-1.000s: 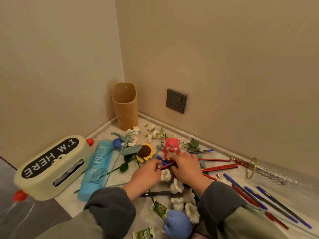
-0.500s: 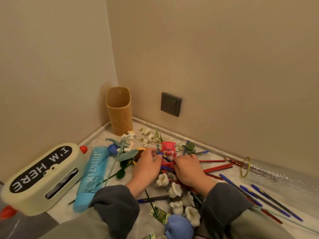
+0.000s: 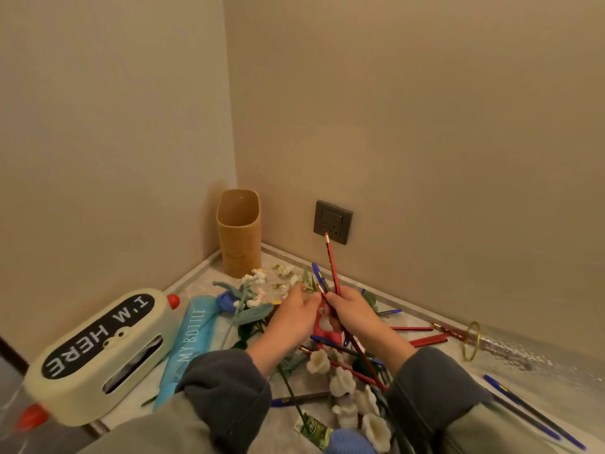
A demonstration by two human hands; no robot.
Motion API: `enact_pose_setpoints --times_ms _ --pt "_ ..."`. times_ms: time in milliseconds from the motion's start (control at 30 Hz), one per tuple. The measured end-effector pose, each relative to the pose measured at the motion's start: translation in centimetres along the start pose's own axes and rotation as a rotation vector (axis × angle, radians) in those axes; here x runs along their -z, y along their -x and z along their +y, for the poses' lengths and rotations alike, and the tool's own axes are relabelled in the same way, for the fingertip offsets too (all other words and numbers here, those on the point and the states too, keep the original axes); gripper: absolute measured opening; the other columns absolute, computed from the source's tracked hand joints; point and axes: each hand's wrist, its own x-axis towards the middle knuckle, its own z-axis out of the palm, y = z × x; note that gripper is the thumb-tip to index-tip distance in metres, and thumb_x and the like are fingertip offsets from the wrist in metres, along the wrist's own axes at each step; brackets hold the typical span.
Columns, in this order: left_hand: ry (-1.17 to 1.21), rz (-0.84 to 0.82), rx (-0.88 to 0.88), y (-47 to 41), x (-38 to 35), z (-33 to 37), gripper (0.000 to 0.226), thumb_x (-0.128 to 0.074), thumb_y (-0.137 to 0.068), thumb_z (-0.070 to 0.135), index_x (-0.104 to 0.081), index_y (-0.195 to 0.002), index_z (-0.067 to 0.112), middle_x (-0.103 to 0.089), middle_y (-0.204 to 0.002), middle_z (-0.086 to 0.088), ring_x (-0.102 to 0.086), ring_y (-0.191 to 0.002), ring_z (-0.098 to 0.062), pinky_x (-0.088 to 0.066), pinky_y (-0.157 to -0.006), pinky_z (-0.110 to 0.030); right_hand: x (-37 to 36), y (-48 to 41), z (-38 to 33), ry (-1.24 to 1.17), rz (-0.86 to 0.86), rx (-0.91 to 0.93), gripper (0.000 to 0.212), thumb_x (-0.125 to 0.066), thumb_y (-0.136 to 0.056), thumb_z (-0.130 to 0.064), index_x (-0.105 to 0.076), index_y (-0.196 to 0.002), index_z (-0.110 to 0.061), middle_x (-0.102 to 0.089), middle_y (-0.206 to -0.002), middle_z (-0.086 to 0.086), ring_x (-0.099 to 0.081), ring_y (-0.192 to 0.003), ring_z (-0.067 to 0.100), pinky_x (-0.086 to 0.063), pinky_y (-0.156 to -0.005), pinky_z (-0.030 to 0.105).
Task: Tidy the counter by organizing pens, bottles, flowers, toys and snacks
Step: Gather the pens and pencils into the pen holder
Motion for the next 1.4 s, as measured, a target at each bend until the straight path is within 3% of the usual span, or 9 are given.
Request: enact_pose_setpoints --times_ms 67,200,300,500,667,800,967,1100,1400 --pt "0.094 -0.046 -0.001 0.0 0.3 0.0 0.034 -0.036 -0.101 0.032 -0.055 -0.119 0.009 -0.064 -0.104 -0.006 -0.062 -0.094 -0.016 -0.051 -0.079 -0.031 -0.8 0.1 -0.8 -0.138 -0.044 -0.011 0.026 -0.042 -0.100 -0.016 -0.055 -0.079 -0.011 -0.051 -0.051 -0.003 -0.043 -0.041 0.010 -0.037 -0.041 0.023" --pt "0.317 -0.008 0.003 -0.2 2.1 0.1 0.029 -0.037 -0.102 0.023 -0.054 -0.083 0.009 -0.049 -0.062 -0.006 -0.052 -0.060 -0.026 -0.047 -0.061 -0.035 -2.9 0.0 -2.4 -0.333 -0.181 -0.062 0.025 -0.042 -0.102 -0.018 -0.057 -0.086 -0.006 -0.054 -0.056 0.003 -0.046 -0.044 0.014 -0.038 -0.040 0.025" --pt "0.388 -0.012 0.028 -0.3 4.0 0.0 0.029 -0.039 -0.102 0.022 -0.061 -0.092 0.006 -0.045 -0.052 -0.008 -0.047 -0.049 -0.024 -0.042 -0.052 -0.033 -4.1 -0.3 -3.5 -0.409 -0.279 -0.088 0.027 -0.037 -0.104 -0.017 -0.058 -0.097 -0.001 -0.060 -0.061 0.010 -0.054 -0.046 0.018 -0.046 -0.042 0.027" --pt "0.491 0.124 -0.009 -1.5 7.7 0.0 0.024 -0.042 -0.101 0.022 -0.065 -0.104 0.015 -0.073 -0.098 -0.005 -0.069 -0.089 -0.015 -0.051 -0.071 -0.020 -6.5 -1.1 -5.2 -0.367 -0.435 -0.167 0.025 -0.031 -0.105 -0.013 -0.053 -0.110 -0.001 -0.068 -0.078 0.015 -0.068 -0.070 0.024 -0.058 -0.070 0.035" --pt "0.572 0.148 -0.163 -2.5 10.6 1.0 0.024 -0.042 -0.100 0.012 -0.059 -0.116 0.004 -0.070 -0.089 -0.009 -0.069 -0.073 -0.006 -0.050 -0.057 -0.012 -7.7 -3.0 -8.0 -0.271 -0.429 -0.091 0.021 -0.038 -0.103 -0.011 -0.057 -0.112 -0.012 -0.069 -0.101 0.016 -0.070 -0.087 0.021 -0.060 -0.077 0.032" --pt "0.406 0.162 -0.342 -4.9 14.8 3.3 0.023 -0.042 -0.100 0.010 -0.061 -0.113 0.009 -0.069 -0.090 -0.005 -0.068 -0.079 -0.007 -0.051 -0.065 -0.013 -8.4 -6.2 -12.0 -0.050 -0.341 0.077 0.025 -0.045 -0.101 -0.012 -0.059 -0.120 -0.005 -0.066 -0.117 0.019 -0.066 -0.104 0.024 -0.056 -0.088 0.032" --pt "0.353 0.195 -0.490 -8.3 19.3 6.3 0.021 -0.042 -0.101 0.017 -0.061 -0.101 0.026 -0.070 -0.092 0.006 -0.066 -0.087 -0.001 -0.050 -0.071 -0.010 -9.3 -10.3 -18.3 0.169 -0.159 0.444 0.026 -0.050 -0.098 -0.015 -0.052 -0.119 -0.029 -0.067 -0.092 -0.009 -0.065 -0.085 0.003 -0.052 -0.069 0.016" --pt "0.351 0.179 -0.535 -11.3 21.3 7.1 0.021 -0.042 -0.101 0.018 -0.059 -0.101 0.029 -0.067 -0.100 0.003 -0.064 -0.098 -0.005 -0.050 -0.087 -0.020 -10.2 -13.5 -20.5 0.267 0.025 0.562 0.019 -0.053 -0.095 -0.014 -0.059 -0.106 -0.028 -0.071 -0.088 0.002 -0.068 -0.080 0.014 -0.059 -0.070 0.030" --pt "0.326 0.097 -0.354 -15.9 19.2 1.2 0.019 -0.039 -0.101 0.015 -0.057 -0.102 0.023 -0.064 -0.097 0.005 -0.061 -0.087 0.002 -0.047 -0.074 -0.011 -11.8 -18.6 -14.1 0.391 0.093 0.331 0.018 -0.062 -0.091 -0.019 -0.074 -0.083 -0.010 -0.072 -0.077 0.009 -0.067 -0.073 0.022 -0.055 -0.068 0.038"
